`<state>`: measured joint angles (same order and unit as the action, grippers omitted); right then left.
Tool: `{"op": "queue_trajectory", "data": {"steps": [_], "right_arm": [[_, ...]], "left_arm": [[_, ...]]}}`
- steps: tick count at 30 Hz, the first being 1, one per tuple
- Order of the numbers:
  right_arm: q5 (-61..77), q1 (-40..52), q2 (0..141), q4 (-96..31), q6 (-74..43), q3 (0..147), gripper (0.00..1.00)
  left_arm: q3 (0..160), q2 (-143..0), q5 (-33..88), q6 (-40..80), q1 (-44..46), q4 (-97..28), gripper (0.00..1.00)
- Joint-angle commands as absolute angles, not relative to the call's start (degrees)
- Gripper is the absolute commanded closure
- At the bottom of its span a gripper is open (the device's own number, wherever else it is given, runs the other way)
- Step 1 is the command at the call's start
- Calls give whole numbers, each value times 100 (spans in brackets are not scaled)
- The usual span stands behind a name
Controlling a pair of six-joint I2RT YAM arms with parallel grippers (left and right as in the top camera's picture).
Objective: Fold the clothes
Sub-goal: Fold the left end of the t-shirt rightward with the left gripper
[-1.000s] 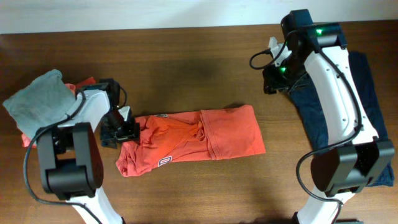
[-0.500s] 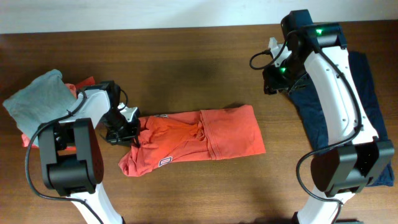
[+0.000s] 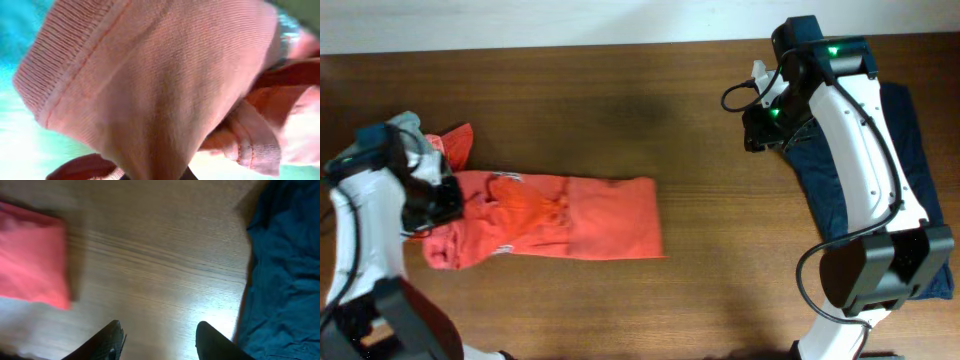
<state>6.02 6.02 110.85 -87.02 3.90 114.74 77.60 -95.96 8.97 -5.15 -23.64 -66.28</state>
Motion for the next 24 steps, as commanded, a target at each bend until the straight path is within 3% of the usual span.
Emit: {"op": "queue_trajectory", "data": {"steps": [1, 11, 24], "right_arm": [[548, 591, 11096, -8724, 401, 11443, 48], [548, 591, 11096, -8748, 401, 11443, 47], [548, 591, 11093, -8792, 403, 11443, 48]], "left_arm": [[7913, -9378, 1730, -633, -2410, -6698, 94], [7931, -9378, 2792, -681, -1039, -6722, 95], [7940, -9378, 2773, 202, 541, -5951, 95]]}}
